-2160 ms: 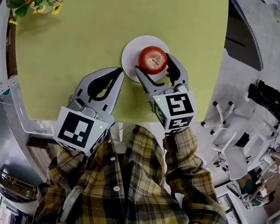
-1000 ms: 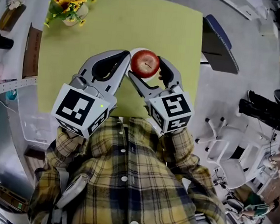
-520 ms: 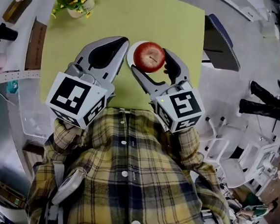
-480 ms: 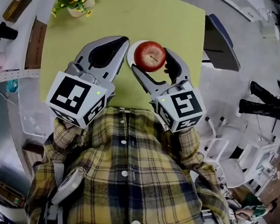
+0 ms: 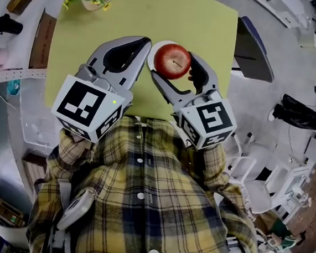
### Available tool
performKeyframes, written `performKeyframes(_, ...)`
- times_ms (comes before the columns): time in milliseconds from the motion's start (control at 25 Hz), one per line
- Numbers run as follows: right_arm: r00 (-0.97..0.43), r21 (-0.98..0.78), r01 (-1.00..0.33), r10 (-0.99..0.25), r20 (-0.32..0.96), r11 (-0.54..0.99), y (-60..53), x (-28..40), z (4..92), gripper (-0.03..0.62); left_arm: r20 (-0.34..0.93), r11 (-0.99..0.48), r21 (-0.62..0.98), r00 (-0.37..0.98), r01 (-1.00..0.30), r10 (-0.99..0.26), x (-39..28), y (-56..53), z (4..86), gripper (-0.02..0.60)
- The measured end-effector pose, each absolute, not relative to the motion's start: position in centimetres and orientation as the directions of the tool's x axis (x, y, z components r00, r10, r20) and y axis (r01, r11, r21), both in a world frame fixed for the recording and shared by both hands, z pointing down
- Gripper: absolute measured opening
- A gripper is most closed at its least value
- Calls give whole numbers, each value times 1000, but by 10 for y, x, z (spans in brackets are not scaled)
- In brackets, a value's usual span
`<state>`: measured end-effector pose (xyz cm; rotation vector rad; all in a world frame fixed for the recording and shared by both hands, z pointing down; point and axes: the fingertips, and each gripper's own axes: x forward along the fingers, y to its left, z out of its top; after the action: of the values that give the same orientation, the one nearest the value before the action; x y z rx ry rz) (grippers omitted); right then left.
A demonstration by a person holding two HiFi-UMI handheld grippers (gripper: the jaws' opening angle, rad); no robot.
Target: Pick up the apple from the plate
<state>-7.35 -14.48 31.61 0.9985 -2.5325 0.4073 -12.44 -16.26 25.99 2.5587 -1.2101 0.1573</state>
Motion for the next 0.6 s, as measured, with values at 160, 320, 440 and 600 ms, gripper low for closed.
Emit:
performKeyframes(160,-680,-131,-691,-576,454,711,-144,-75,316,383,234,-593,227,634,-773,-737,-125,-162,261,-2)
performKeyframes(320,-690,-148,-683,-567,450,715,-143,-78,318,383,240,-590,227,631,-775,-737,-127,-161,264,-2)
performKeyframes(440,-695,-153,-679,-563,447,718,-141,-79,320,383,240,-594,225,635,-772,-734,-127,-159,266,-2)
performKeyframes(600,-699,-150,-674,-559,446,724,-137,-78,319,383,238,-602,221,641,-767,-729,-123,-156,264,-2)
